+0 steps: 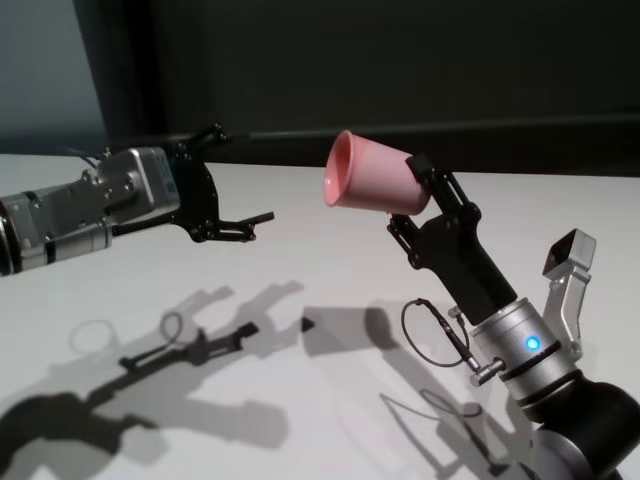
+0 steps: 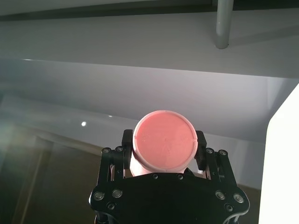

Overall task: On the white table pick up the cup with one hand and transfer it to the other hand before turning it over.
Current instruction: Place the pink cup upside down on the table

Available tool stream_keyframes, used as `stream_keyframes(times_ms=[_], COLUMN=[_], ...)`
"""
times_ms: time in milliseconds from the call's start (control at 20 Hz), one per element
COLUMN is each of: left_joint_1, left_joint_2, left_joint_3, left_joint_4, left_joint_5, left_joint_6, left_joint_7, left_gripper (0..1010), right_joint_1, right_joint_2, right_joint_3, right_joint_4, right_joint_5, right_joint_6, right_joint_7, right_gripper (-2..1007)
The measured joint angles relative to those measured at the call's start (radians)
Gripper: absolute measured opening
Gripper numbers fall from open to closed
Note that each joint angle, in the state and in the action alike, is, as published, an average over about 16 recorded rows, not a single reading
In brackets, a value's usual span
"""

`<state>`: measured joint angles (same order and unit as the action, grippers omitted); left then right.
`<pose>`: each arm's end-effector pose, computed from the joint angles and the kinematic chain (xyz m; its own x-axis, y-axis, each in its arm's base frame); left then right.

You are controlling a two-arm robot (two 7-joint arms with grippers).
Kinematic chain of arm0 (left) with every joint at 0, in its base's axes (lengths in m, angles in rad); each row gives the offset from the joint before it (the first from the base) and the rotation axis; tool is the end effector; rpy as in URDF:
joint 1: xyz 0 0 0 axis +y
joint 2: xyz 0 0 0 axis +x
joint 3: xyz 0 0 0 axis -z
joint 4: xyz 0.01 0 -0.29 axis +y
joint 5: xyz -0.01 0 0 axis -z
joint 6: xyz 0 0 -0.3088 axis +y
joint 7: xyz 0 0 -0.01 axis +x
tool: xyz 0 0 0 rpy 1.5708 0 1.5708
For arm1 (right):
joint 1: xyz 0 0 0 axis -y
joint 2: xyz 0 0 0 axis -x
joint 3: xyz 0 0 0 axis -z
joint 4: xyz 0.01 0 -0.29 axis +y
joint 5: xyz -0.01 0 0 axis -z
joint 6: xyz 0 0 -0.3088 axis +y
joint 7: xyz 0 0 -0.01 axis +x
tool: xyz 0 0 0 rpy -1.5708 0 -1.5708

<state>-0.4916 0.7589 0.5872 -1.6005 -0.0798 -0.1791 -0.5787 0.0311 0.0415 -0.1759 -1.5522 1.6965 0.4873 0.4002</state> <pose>0.3994 0.0666 -0.1659 0.6585 0.2610 0.7058 -0.5568 0.7999 0.2237 0.3310 0.0491 -0.2975 0.2989 0.3117 -0.9020 0.7299 0.5342 0.4265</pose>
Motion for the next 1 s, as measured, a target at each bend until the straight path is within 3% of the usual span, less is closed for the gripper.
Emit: stream_keyframes(times_ms=[200,450,650,1000], left_joint_1=[0.034,0.074,0.109,0.175], left_joint_2=[-0.003,-0.021,-0.044,-0.086], left_joint_3=[-0.028,-0.059,-0.082,-0.12], left_joint_4=[-0.023,-0.037,-0.038,-0.031], left_joint_5=[0.018,0.024,0.019,0.005], left_joint_6=[0.063,0.111,0.127,0.123], left_joint_7=[0.063,0.126,0.173,0.243], left_gripper=[1001,1001,1001,1001], right_joint_1=[0.0,0.0,0.0,0.0], right_joint_2=[0.0,0.0,0.0,0.0], right_joint_3=[0.0,0.0,0.0,0.0], right_joint_4=[0.0,0.0,0.0,0.0], right_joint_5=[0.0,0.0,0.0,0.0], right_joint_6=[0.0,0.0,0.0,0.0], right_joint_7=[0.0,0.0,0.0,0.0], right_gripper=[751,751,751,751])
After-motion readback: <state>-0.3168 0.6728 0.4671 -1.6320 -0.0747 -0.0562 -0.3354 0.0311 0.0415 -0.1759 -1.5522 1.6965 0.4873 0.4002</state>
